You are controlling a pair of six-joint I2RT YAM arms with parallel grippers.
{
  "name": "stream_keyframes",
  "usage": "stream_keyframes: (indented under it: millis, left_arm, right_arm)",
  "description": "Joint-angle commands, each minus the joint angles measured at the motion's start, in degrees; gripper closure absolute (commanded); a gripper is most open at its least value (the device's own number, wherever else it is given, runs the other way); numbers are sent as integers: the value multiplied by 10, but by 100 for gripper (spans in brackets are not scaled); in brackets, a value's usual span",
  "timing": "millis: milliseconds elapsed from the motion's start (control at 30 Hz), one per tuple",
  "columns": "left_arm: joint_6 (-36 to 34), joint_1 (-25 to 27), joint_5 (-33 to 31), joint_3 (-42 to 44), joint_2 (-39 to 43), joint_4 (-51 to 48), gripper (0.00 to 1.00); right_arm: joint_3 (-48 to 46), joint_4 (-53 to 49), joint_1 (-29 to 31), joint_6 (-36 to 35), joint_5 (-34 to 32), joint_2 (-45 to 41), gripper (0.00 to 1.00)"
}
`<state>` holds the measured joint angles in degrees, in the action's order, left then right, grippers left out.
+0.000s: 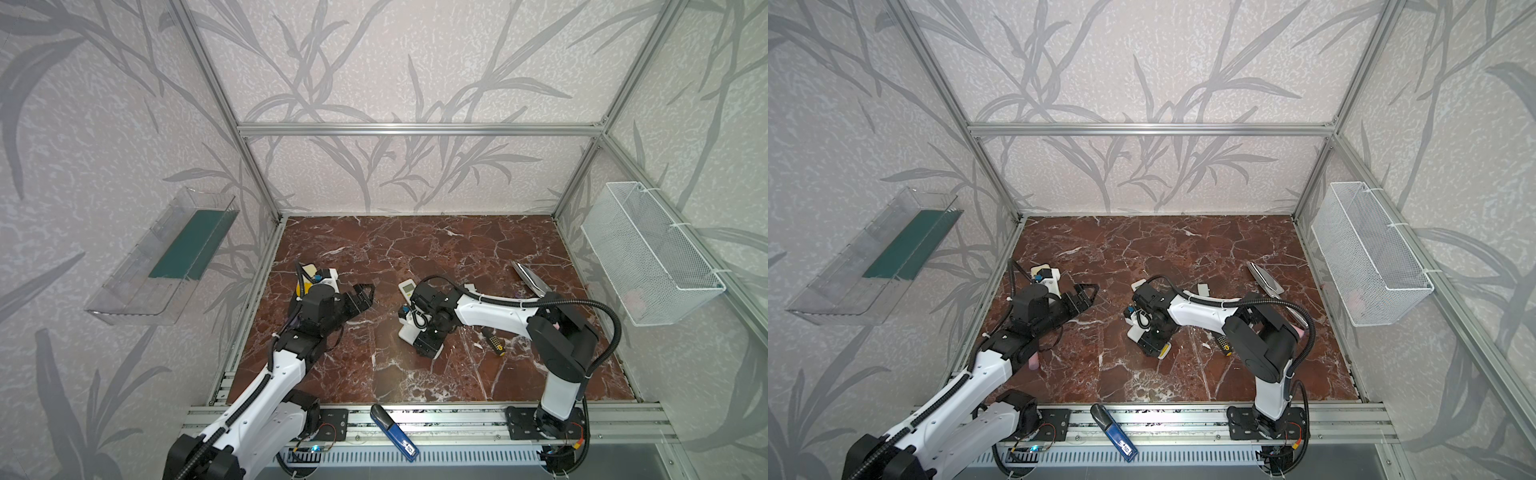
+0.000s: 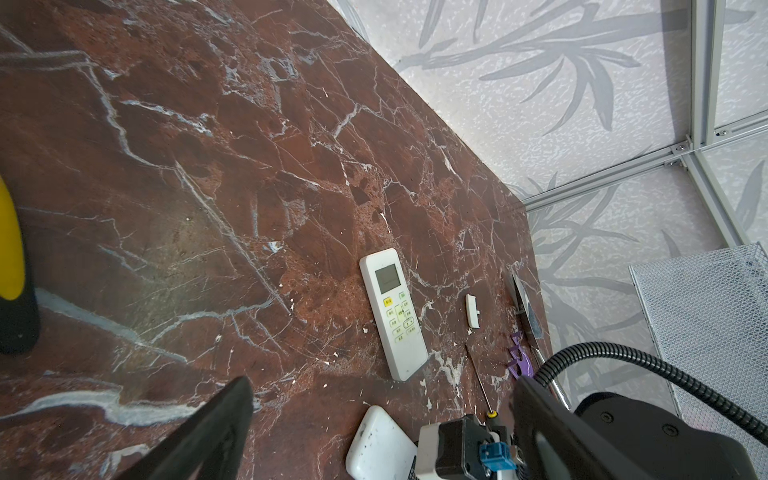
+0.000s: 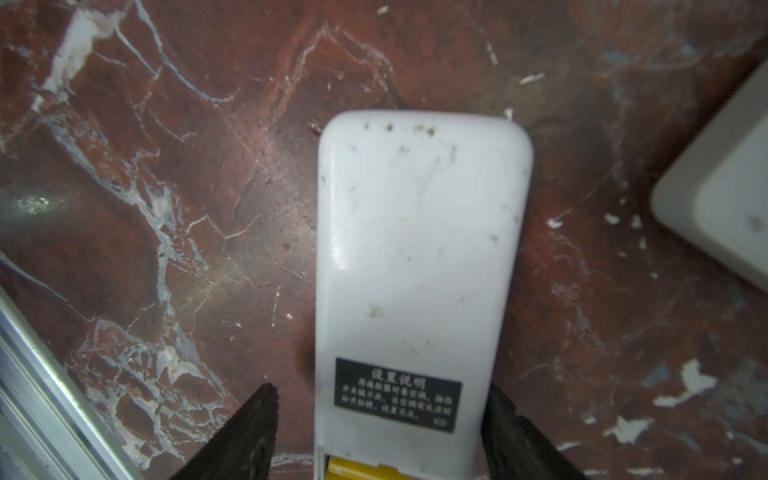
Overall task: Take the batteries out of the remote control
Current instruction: 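Lower the remote with the right gripper and set it on the table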
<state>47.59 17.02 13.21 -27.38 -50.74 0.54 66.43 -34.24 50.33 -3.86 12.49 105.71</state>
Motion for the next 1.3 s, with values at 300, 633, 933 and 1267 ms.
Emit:
stream_keyframes:
  millis: [300,633,933,1267]
  left_arm:
    - [2,-4,1,9,5,4,2]
    - [4,-5,2,10,-5,10,2]
    - [6,-5,1,10,-9,10,2]
    - [7,-5,8,5,-22,18,1]
  right_arm:
    - [77,-14,36,112,-142,70,24]
    - [126,-15,25,149,-179,109,21]
    - [136,-5,-13,165,-205,115,20]
    - [97,15,-52,145,-180,62,20]
